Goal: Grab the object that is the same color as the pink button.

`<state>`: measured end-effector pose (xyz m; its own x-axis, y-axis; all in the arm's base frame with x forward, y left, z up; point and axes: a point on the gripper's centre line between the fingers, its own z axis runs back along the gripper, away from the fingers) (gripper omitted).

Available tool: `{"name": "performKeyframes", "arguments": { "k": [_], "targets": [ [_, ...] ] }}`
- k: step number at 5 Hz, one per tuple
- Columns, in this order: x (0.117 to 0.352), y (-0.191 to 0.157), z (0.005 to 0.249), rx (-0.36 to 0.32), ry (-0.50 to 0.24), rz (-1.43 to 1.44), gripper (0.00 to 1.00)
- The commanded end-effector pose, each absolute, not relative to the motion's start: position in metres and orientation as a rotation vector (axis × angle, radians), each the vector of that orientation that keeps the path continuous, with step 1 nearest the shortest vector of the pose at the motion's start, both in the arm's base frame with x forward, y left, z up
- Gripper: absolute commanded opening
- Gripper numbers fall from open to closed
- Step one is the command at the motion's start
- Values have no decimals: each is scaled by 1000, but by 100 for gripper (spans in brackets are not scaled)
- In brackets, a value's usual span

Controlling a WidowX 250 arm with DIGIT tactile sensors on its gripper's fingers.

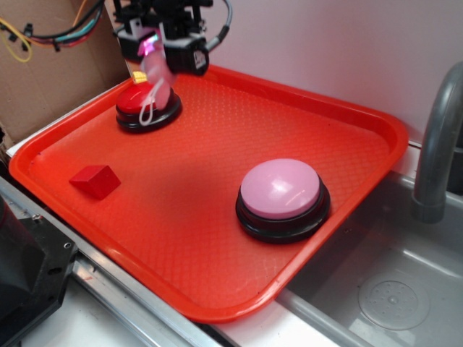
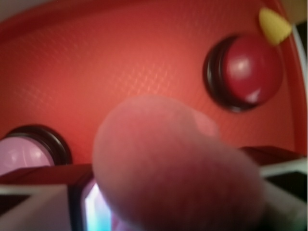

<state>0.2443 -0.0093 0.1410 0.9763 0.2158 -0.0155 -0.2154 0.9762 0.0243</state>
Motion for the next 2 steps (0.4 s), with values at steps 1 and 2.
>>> {"name": "performKeyframes", "arguments": {
  "k": [1, 2],
  "targets": [
    [250, -10, 167, 37, -119, 121, 0],
    [250, -1, 163, 79, -101, 187, 0]
  ]
}}
